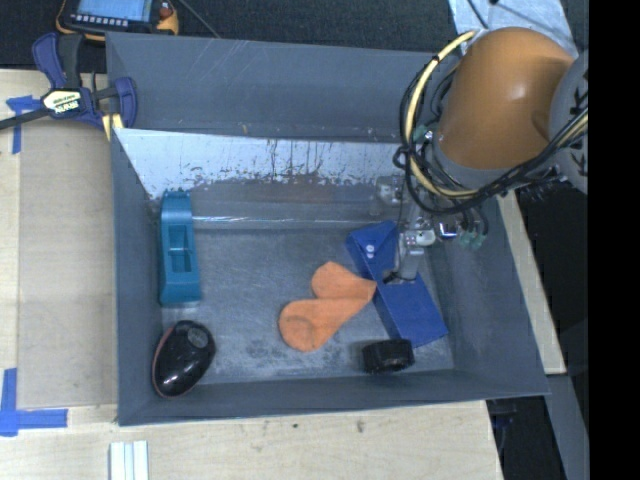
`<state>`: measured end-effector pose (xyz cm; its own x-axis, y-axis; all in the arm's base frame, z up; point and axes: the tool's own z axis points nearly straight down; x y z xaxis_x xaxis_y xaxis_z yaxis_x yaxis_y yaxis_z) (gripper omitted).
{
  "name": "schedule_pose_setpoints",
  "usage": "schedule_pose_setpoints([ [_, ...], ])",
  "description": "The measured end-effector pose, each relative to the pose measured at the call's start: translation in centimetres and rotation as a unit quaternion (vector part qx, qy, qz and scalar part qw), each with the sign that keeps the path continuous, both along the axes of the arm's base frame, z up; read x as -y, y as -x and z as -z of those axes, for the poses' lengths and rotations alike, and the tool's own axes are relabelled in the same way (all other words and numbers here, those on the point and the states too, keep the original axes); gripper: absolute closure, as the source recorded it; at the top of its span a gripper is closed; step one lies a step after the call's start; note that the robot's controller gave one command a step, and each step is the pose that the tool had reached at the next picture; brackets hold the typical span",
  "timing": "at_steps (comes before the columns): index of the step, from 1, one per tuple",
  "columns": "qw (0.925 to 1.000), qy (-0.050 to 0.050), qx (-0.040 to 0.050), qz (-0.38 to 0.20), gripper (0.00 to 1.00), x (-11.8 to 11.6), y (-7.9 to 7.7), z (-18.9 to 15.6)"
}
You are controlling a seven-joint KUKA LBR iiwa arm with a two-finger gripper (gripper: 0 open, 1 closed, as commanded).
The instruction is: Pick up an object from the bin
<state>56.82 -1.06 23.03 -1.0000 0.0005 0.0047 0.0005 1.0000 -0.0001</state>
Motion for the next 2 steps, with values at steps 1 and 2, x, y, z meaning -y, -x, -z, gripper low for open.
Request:
schedule_pose_setpoints([
  [1, 1.0000, 0.000, 0.0041, 0.000, 0.00, 0.0, -0.1, -0.5],
  [2, 0.9996, 0.000, 0.0078, -0.029, 0.00, -0.1, -0.2, 1.2],
])
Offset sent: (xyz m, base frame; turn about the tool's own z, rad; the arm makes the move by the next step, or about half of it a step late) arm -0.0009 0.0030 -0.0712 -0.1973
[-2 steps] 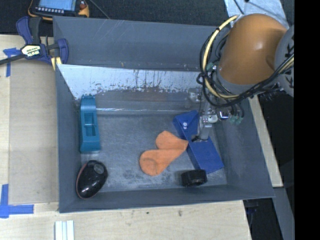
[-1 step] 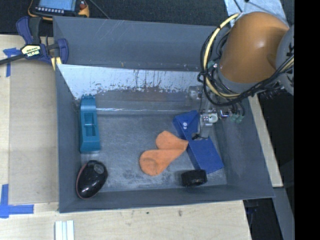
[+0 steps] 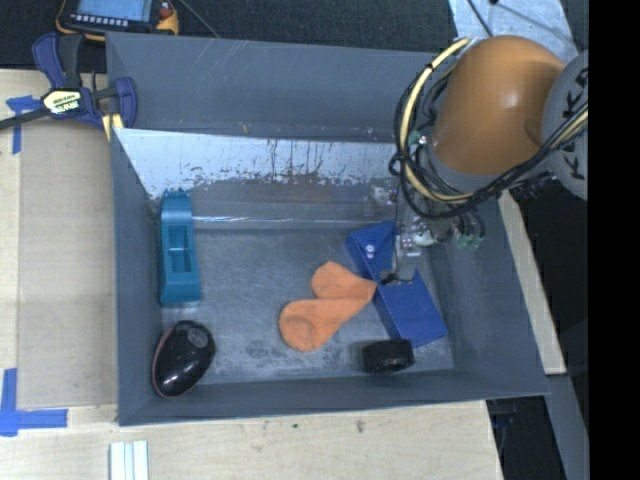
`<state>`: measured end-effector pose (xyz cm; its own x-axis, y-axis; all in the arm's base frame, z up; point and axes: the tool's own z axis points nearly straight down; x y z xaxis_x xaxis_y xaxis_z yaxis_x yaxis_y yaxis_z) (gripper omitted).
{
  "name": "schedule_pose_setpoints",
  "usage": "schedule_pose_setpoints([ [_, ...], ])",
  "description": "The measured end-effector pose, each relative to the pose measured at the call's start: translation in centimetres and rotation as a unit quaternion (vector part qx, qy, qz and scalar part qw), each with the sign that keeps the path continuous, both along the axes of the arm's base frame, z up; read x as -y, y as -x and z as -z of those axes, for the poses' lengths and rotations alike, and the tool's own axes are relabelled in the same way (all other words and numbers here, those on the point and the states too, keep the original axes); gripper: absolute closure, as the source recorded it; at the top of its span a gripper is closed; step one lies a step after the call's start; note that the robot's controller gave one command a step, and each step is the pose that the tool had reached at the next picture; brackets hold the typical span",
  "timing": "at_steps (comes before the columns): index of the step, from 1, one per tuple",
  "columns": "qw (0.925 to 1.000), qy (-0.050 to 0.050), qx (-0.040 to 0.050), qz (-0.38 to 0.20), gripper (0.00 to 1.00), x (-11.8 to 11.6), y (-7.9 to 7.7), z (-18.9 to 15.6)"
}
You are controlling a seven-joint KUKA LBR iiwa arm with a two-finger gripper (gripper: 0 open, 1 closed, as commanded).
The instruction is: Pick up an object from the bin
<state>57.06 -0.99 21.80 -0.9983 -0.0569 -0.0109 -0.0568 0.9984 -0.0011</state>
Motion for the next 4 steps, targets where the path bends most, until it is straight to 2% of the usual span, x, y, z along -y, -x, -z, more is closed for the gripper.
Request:
schedule_pose_setpoints([
  [1, 0.9936, 0.000, -0.0039, -0.113, 0.00, -0.6, -3.9, 3.6],
  [2, 0.9873, 0.001, -0.0032, -0.159, 0.00, -0.8, -3.2, 7.7],
  [3, 0.9991, 0.000, -0.0040, -0.041, 0.00, -0.2, -0.4, 9.1],
  [4, 0.9994, -0.001, -0.0026, 0.035, 0.00, -0.9, -1.5, 11.4],
])
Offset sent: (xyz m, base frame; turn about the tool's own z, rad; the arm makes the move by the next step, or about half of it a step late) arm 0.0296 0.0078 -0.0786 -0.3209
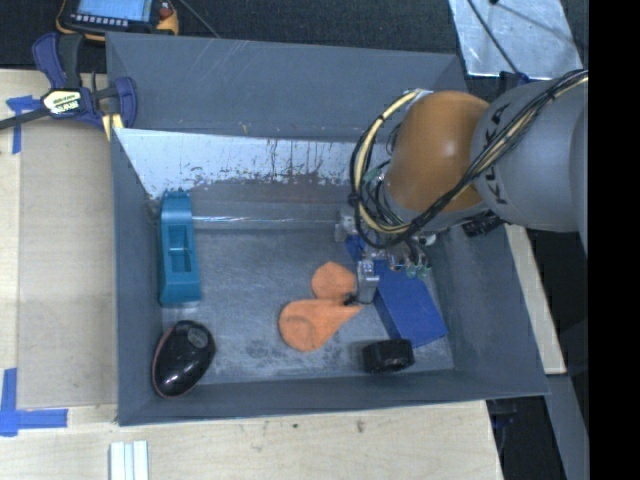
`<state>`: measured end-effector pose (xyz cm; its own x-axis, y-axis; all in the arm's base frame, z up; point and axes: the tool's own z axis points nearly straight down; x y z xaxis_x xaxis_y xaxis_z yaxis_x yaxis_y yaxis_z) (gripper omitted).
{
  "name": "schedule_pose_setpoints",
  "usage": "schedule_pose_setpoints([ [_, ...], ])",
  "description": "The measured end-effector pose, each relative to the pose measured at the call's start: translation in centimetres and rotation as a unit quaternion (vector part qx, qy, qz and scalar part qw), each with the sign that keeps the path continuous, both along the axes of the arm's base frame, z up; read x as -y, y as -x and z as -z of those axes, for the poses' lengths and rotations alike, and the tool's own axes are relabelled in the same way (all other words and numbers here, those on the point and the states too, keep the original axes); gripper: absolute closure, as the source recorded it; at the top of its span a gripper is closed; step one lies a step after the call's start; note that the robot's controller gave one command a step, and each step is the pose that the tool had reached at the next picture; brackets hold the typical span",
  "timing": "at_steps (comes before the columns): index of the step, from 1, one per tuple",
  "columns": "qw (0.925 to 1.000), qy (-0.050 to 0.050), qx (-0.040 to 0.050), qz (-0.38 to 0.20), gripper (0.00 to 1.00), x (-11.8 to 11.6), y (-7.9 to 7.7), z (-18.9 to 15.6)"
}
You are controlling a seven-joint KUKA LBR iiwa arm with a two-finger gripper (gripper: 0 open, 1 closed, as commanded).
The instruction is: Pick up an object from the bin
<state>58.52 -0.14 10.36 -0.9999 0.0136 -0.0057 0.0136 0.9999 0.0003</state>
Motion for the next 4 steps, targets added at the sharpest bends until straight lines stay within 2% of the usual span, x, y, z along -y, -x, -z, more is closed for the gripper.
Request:
schedule_pose_setpoints([
  [1, 1.0000, 0.000, -0.0005, -0.003, 1.00, -1.1, 4.1, 3.2],
  [3, 1.0000, 0.000, -0.0006, -0.003, 1.00, -1.1, 4.2, 3.1],
  [4, 0.9958, 0.000, -0.0020, -0.092, 1.00, -5.7, 0.2, -8.7],
])
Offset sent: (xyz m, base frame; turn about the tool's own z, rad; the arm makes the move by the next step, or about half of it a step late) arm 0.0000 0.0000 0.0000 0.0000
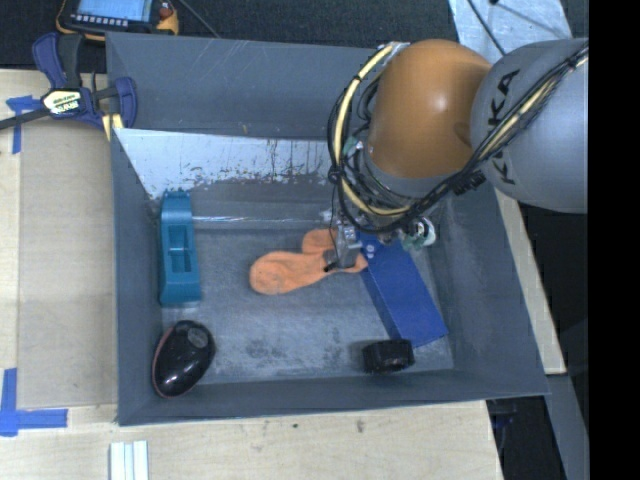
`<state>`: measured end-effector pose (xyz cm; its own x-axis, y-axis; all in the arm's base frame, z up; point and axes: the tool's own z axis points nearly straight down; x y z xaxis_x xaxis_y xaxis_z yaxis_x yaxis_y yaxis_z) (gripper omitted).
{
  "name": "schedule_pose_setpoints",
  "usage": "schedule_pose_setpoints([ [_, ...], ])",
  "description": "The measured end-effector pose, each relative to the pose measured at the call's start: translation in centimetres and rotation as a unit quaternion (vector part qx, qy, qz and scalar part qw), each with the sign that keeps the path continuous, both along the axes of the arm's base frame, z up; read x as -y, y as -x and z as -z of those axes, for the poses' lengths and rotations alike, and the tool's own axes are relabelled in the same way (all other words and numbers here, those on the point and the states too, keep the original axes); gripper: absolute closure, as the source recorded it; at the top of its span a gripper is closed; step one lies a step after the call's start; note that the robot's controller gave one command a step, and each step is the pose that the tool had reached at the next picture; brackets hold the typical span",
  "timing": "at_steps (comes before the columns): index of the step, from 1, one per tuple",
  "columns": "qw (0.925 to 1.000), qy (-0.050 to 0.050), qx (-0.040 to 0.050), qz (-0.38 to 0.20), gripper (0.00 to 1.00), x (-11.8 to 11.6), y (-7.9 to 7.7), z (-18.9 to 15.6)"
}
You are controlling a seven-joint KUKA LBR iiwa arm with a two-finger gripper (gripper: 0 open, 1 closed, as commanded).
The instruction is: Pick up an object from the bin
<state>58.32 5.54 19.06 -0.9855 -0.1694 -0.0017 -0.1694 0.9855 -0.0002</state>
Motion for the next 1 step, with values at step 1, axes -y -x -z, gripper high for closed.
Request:
schedule_pose_setpoints([
  [1, 1.0000, 0.000, 0.0000, 0.000, 1.00, 0.00, 0.00, 0.00],
])
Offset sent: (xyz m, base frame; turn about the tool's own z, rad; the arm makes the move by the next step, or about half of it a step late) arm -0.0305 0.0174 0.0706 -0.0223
